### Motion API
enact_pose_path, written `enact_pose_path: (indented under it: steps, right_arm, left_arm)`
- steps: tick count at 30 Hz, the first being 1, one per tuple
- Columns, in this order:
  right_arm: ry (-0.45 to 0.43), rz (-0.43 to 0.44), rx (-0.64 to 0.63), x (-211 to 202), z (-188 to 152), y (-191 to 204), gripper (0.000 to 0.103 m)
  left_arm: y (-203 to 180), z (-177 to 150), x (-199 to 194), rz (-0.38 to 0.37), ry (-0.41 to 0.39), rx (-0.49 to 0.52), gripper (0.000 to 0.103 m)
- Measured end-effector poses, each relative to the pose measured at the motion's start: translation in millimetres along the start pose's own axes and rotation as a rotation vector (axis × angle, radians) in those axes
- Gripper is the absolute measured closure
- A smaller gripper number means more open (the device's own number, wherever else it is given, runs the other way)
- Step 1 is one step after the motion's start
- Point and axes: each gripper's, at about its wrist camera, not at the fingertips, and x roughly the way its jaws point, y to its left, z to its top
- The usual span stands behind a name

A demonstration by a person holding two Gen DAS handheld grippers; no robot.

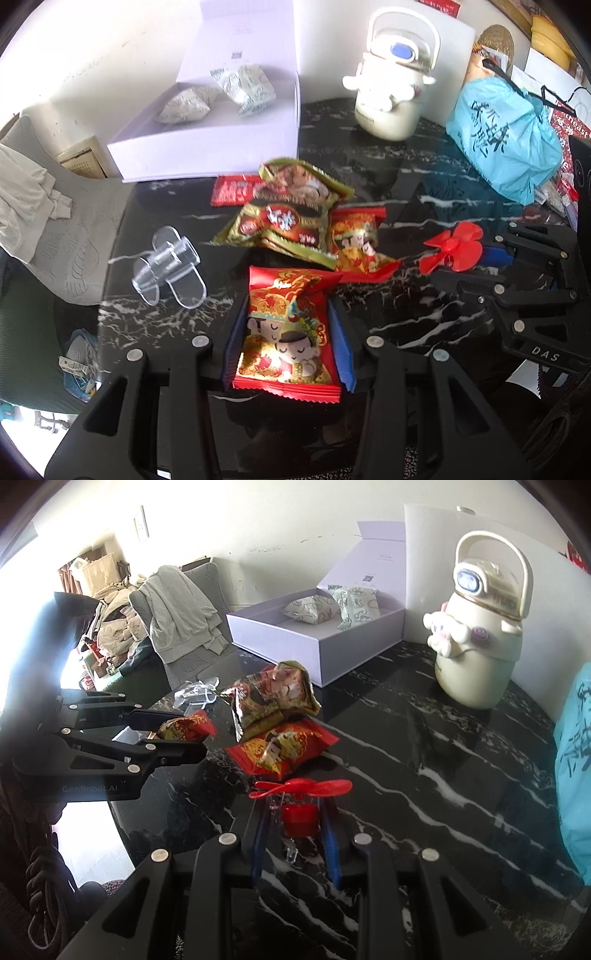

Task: Organize objects
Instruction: 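Lift the red snack packet with the left tool while the right tool grasps the red fan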

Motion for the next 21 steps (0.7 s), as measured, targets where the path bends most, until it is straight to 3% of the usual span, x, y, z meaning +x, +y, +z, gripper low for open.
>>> enact_pose_path:
  steps: [21]
  right_arm:
    - [-0.084,0.020,-0.130,-26,52,20,0.077]
  left_arm:
    - [20,37,-40,0.029,-0.106,-0.027,0.063]
